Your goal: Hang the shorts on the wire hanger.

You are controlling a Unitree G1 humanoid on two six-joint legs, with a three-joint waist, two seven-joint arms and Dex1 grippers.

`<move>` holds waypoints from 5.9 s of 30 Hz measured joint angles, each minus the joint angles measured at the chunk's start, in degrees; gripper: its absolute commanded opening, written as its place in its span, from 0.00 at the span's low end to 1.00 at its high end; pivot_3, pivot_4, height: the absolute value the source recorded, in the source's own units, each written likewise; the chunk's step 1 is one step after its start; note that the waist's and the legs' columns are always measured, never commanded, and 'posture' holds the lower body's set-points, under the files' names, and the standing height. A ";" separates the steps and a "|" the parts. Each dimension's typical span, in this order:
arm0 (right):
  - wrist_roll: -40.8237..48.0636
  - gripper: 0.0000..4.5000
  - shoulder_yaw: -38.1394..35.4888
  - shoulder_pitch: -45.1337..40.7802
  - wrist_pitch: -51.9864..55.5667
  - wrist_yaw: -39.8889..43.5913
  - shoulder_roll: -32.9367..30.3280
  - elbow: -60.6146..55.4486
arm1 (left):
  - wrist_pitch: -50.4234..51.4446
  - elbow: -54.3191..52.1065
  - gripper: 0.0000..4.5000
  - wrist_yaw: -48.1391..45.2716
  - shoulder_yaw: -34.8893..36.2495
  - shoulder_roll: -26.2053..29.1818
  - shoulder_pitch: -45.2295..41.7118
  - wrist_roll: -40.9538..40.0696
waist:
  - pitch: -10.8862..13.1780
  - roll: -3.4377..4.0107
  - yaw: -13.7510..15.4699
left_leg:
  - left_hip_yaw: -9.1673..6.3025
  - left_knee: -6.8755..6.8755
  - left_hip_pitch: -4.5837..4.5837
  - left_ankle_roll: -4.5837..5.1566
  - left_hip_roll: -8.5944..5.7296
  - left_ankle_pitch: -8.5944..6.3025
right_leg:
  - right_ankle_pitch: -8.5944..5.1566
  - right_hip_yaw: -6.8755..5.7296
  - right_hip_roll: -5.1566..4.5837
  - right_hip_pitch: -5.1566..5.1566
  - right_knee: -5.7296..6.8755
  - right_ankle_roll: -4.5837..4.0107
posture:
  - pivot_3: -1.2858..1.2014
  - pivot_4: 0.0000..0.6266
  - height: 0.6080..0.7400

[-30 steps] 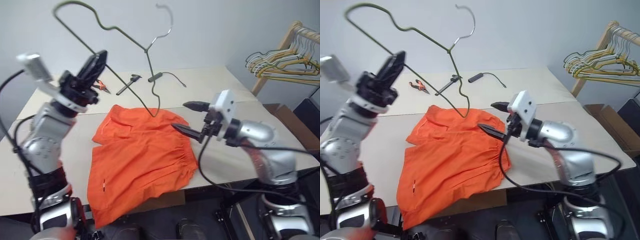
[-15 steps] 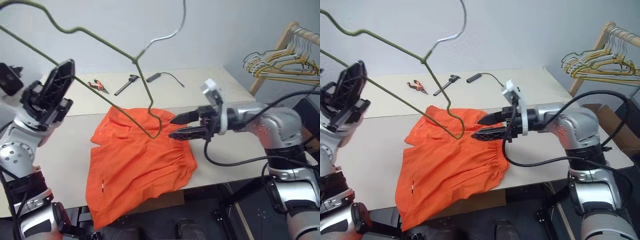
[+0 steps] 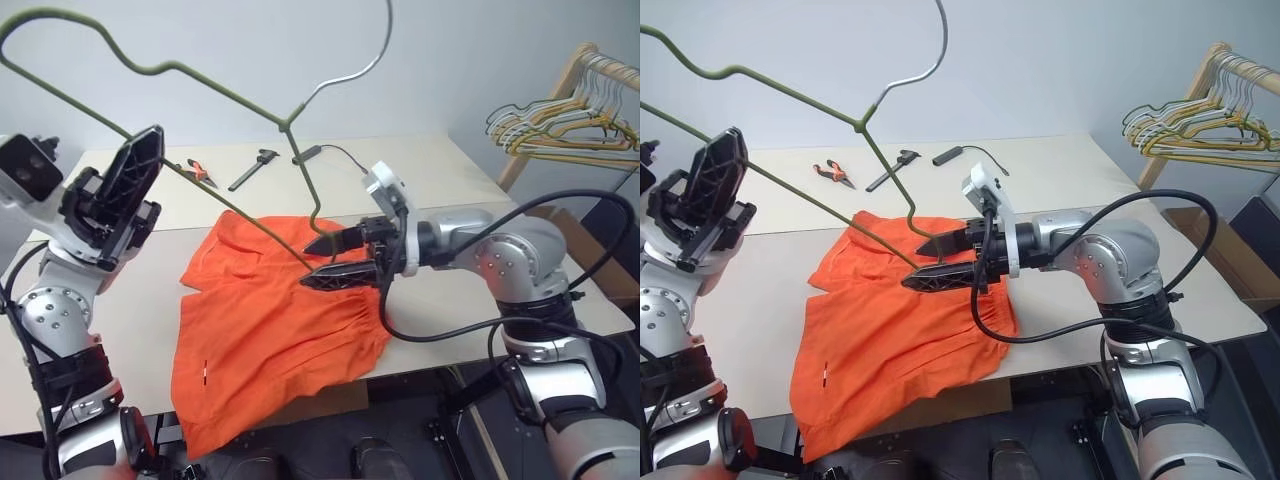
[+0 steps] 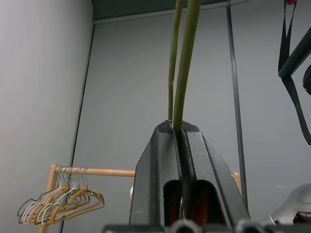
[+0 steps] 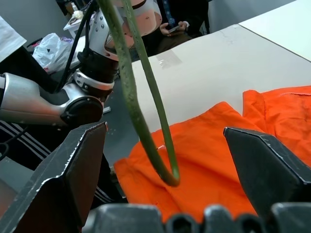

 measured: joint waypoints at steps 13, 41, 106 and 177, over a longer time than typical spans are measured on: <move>0.11 0.01 0.28 0.21 0.92 -1.67 0.62 -0.72 | -1.28 -0.51 0.00 1.02 -0.64 -0.62 0.52 1.39 | 0.00 0.01 -0.37 | 0.00 -0.01 0.00 0.00 0.00 0.00 | 0.00 0.01 0.00 -0.01 -0.01 0.00 | 0.50 0.00 1.00; 17.21 0.00 -25.89 25.94 24.75 -13.93 -22.85 -2.10 | -17.66 -3.94 0.99 -11.85 -30.89 17.28 10.29 46.07 | -0.15 0.27 -0.59 | 0.54 -0.13 0.02 0.11 0.02 -0.07 | -0.04 0.11 -0.01 0.00 -0.21 0.00 | 0.46 0.00 1.00; 4.45 0.00 -7.43 31.67 23.78 5.03 -25.24 18.26 | -23.45 -2.35 0.99 -14.29 -35.95 17.62 9.39 55.95 | -0.38 0.57 -3.26 | 0.34 0.05 0.16 0.39 -0.01 -0.23 | -0.09 0.50 -0.02 0.09 -0.10 0.28 | 0.48 0.00 1.00; -39.37 0.00 13.10 10.73 -27.69 6.47 -14.20 15.87 | -38.89 28.44 0.99 1.17 -29.98 12.27 -17.90 66.27 | -0.41 0.64 -2.05 | 0.40 0.27 -0.05 0.37 -0.08 -0.23 | -0.07 0.28 -0.08 -0.06 0.01 0.26 | 0.48 0.00 1.00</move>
